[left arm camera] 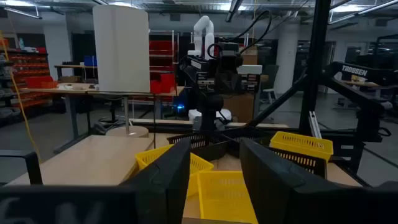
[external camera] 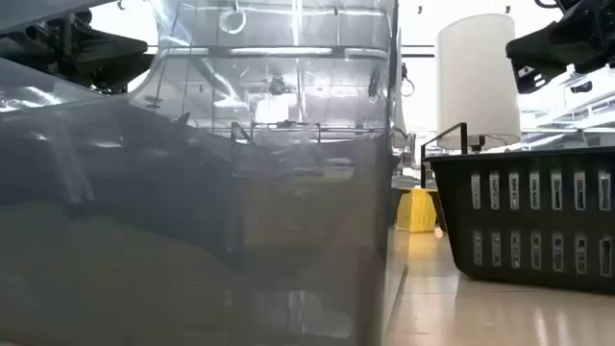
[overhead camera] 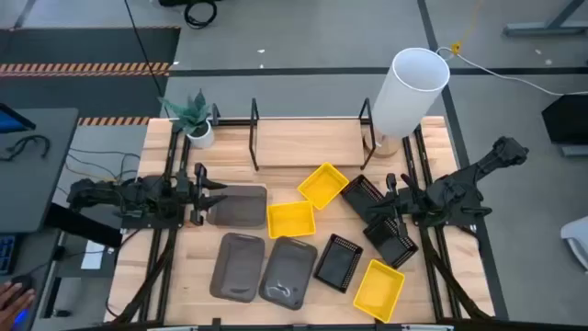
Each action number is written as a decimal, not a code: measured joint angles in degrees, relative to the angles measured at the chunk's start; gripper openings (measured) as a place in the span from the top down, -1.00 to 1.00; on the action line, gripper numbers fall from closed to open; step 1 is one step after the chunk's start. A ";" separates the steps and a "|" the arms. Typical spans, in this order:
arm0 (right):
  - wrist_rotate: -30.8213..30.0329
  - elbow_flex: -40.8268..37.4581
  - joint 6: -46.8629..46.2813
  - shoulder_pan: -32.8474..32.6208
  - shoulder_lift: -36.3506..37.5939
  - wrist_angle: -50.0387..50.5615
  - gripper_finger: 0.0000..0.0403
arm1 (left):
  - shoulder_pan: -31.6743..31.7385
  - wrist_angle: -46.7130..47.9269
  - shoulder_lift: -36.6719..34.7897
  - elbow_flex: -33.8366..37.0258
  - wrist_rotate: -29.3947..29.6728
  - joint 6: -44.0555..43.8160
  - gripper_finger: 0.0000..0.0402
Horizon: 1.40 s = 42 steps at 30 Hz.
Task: Stack baskets on shelf by color
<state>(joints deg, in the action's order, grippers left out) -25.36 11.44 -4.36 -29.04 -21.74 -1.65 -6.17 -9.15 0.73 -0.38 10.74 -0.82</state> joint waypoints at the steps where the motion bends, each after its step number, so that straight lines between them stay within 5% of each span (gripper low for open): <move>1: 0.00 0.00 0.00 0.00 0.00 0.00 0.89 | -0.02 0.02 0.01 0.00 0.00 0.00 0.27; 42: -0.01 0.00 0.00 0.01 0.00 0.00 0.89 | -0.02 0.01 0.00 0.00 0.00 0.00 0.25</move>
<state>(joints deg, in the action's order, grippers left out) -25.37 11.44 -4.36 -29.03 -21.74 -1.65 -6.19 -9.14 0.73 -0.38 10.74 -0.82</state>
